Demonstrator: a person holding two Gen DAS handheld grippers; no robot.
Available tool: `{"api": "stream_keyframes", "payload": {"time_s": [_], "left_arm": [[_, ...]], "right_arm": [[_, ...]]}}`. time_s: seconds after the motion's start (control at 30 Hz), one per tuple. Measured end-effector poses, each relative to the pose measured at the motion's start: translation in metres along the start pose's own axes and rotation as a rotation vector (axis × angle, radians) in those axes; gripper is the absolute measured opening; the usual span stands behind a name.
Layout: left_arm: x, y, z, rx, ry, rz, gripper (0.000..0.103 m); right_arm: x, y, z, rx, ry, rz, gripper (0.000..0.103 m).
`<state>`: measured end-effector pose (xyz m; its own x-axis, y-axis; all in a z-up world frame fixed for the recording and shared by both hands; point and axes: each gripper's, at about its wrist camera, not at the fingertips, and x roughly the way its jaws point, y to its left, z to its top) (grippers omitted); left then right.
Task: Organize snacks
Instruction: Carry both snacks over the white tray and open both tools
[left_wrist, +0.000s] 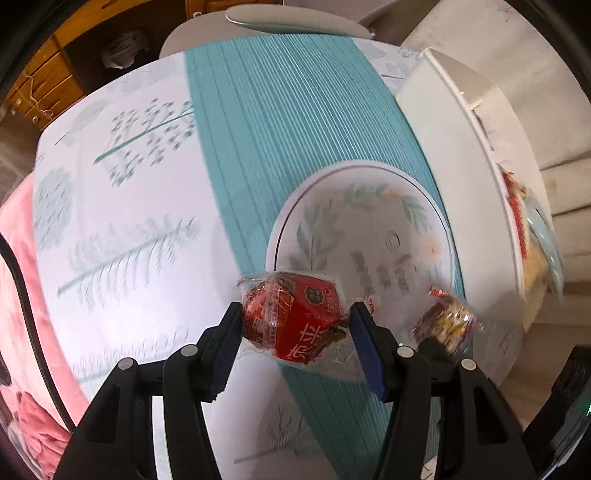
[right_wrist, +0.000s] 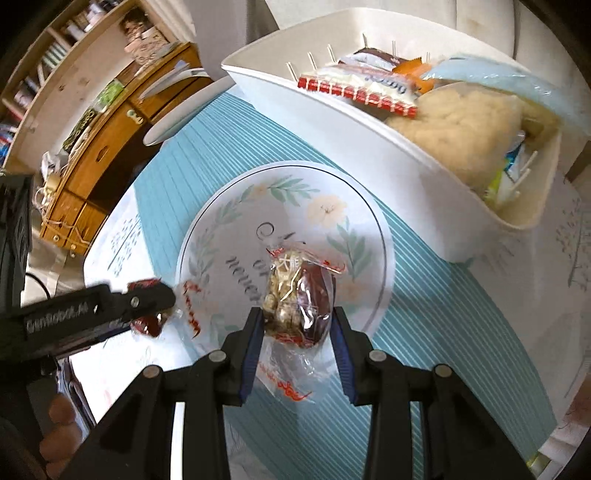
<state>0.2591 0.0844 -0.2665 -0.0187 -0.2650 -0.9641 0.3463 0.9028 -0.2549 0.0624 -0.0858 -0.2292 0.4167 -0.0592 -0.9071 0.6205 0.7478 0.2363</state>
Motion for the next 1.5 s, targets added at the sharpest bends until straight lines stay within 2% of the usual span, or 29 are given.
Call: {"api": "stream_keyframes", "payload": {"time_s": [0.23, 0.4, 0.67, 0.83, 0.97, 1.13, 1.5], "left_arm": [[-0.024, -0.005, -0.053, 0.002, -0.035, -0.040, 0.057], [-0.040, -0.023, -0.076, -0.011, -0.077, -0.116, 0.057], [-0.067, -0.051, -0.103, -0.053, -0.171, -0.170, 0.057], [-0.072, -0.070, -0.106, -0.113, -0.221, -0.193, 0.057], [-0.077, -0.094, -0.108, -0.175, -0.277, -0.228, 0.057], [-0.077, -0.125, -0.103, -0.211, -0.322, -0.228, 0.057], [-0.065, -0.195, -0.067, -0.236, -0.398, -0.205, 0.057]], "right_arm": [[-0.038, -0.016, -0.015, -0.048, -0.032, 0.030, 0.037], [-0.060, -0.025, -0.019, -0.087, -0.059, 0.057, 0.037], [-0.092, -0.042, -0.007, -0.180, -0.164, 0.110, 0.037], [-0.110, -0.061, 0.012, -0.262, -0.219, 0.129, 0.037], [-0.120, -0.079, 0.030, -0.311, -0.233, 0.150, 0.037], [-0.127, -0.102, 0.054, -0.367, -0.234, 0.164, 0.037], [-0.130, -0.146, 0.109, -0.439, -0.252, 0.194, 0.036]]}}
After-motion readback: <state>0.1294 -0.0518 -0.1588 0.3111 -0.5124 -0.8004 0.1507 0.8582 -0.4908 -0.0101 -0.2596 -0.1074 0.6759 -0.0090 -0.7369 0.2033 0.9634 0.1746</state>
